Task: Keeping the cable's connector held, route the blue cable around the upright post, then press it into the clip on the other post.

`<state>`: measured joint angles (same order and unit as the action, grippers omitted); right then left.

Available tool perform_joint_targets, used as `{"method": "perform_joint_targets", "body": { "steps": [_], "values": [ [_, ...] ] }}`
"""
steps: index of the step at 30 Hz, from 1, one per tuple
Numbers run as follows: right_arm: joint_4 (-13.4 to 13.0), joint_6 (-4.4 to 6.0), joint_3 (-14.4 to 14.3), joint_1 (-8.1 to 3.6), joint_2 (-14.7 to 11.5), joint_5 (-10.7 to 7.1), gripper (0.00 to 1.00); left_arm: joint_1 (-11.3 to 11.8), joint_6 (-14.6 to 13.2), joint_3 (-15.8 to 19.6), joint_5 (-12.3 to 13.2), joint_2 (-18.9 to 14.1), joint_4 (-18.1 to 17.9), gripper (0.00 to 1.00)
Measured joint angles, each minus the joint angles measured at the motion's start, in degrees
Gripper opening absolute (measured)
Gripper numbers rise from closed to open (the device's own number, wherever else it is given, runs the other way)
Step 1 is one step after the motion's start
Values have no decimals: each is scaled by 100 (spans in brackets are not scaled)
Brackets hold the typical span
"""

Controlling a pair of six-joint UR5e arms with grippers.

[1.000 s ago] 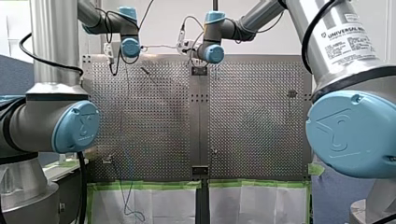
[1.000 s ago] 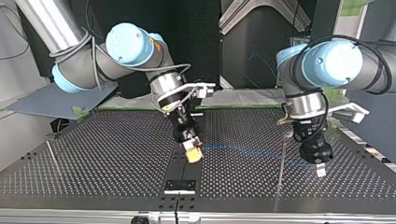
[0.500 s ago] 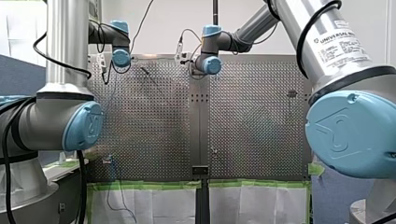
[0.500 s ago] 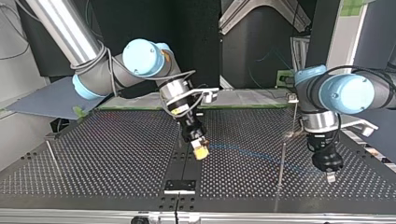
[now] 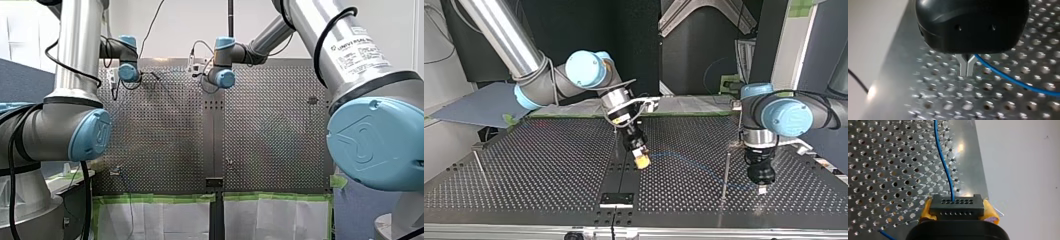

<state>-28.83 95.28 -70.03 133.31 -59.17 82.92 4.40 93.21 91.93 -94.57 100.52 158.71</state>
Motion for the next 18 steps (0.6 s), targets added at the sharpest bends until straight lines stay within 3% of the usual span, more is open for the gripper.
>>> {"method": "perform_joint_targets", "body": {
  "steps": [9, 18],
  "values": [
    [109, -137, -7, 15, 232, 5, 0, -34, 58, -2, -118, 79, 50, 0],
    [273, -247, -37, 77, 476, 19, 0, -174, 199, 0, -273, 83, 421, 0]
  ]
}}
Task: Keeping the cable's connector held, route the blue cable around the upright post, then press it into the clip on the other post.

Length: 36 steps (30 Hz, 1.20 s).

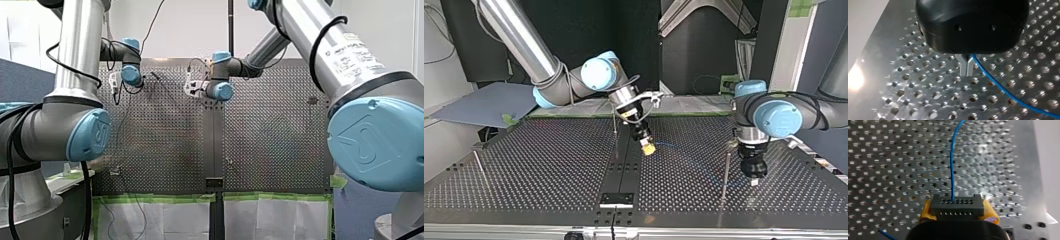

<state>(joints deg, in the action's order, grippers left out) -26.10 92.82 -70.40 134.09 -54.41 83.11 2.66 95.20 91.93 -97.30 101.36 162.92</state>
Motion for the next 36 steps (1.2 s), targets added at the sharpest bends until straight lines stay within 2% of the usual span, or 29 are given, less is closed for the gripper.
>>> {"method": "perform_joint_targets", "body": {
  "steps": [7, 8, 9, 10, 11, 12, 13, 14, 15, 17, 21, 24, 31, 36],
  "values": [
    [22, -23, -69, 16, 88, 39, 0, -98, 361, 0, -108, 0, 136, 0],
    [23, -24, -76, 19, 97, 49, 0, -112, 418, 1, -111, 0, 148, 5],
    [24, -25, -86, 21, 110, 61, 0, -126, 470, 2, -116, 0, 161, 5],
    [23, -25, -98, 22, 119, 69, 0, -145, 531, 2, -130, 0, 183, 22],
    [21, -27, -112, 23, 127, 77, 0, -158, 565, 2, -145, 0, 205, 34],
    [18, -29, -134, 23, 142, 89, 0, -171, 590, 3, -162, 0, 232, 34],
    [15, -30, -152, 23, 156, 96, 0, -186, 614, 4, -185, 0, 269, 59],
    [13, -31, -168, 23, 171, 100, 0, -196, 628, 4, -202, 0, 298, 70],
    [9, -32, -196, 23, 190, 110, 0, -206, 643, 4, -218, 0, 331, 70],
    [1, -33, -242, 23, 222, 132, 0, -223, 689, 4, -259, 2, 421, 88],
    [4, -63, -305, 30, 334, 157, 0, -243, 816, 5, -323, 25, 526, 91],
    [0, -89, -350, 38, 427, 199, 0, -271, 861, 5, -257, 142, 595, 93],
    [-47, -161, -519, 34, 674, 289, 0, -378, 682, 0, -98, 560, 652, 93],
    [-60, -226, -555, 35, 953, 405, 0, -405, 684, 4, -61, 728, 619, 93]
  ]
}}
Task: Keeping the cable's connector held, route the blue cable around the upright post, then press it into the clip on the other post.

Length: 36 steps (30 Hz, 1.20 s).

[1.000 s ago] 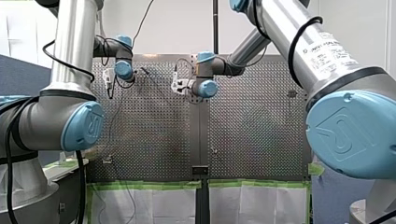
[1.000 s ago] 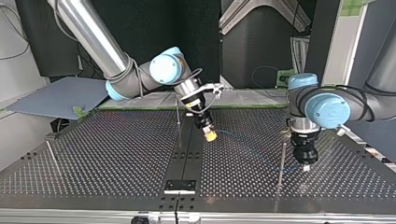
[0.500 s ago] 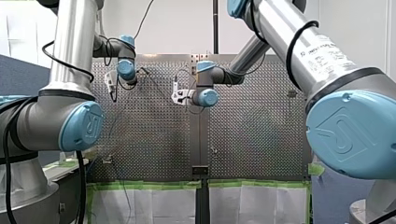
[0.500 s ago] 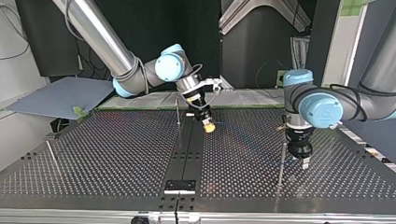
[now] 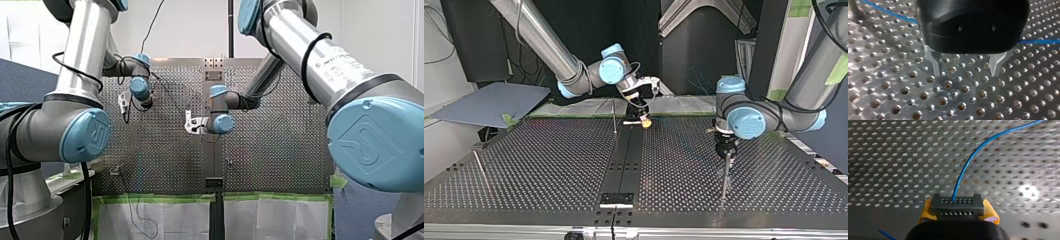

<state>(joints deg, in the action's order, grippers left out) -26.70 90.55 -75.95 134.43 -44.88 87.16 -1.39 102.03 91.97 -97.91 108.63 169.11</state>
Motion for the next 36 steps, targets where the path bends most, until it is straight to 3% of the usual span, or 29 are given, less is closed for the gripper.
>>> {"method": "perform_joint_targets", "body": {
  "steps": [17, 26, 36],
  "values": [
    [-207, -51, -149, -7, 812, 296, 0, -12, 71, 2, -28, 34, -35, 93],
    [-496, -6, -343, -33, 926, 362, 0, -18, 79, 3, -21, 34, -35, 93],
    [-885, -1, -479, -69, 1444, 498, 0, -20, 79, 2, -29, 33, -23, 93]
  ]
}}
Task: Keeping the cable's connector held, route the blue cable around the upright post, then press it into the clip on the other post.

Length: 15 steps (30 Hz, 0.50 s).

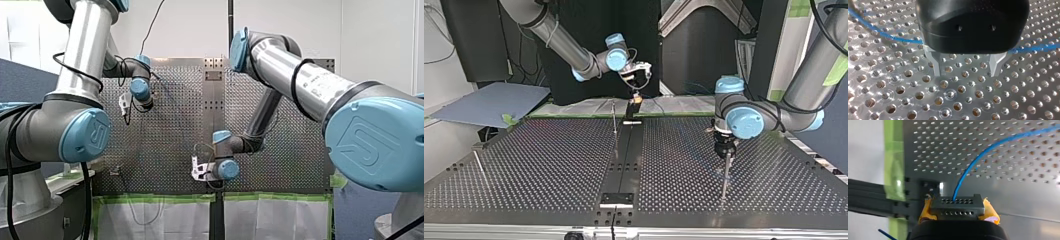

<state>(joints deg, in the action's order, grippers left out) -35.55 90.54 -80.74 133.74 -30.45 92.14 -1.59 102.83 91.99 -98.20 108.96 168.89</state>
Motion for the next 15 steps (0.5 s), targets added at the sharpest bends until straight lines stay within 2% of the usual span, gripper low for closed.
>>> {"method": "perform_joint_targets", "body": {
  "steps": [5, 9, 15],
  "values": [
    [-192, 35, -3, -21, 298, 80, 0, 1, 0, 0, -1, 0, -3, 93],
    [-348, 117, -2, -71, 554, 134, 0, 2, 8, 0, -1, 0, -9, 93],
    [-466, 157, -6, -151, 906, 219, 0, 0, 24, 0, -1, 1, -12, 93]
  ]
}}
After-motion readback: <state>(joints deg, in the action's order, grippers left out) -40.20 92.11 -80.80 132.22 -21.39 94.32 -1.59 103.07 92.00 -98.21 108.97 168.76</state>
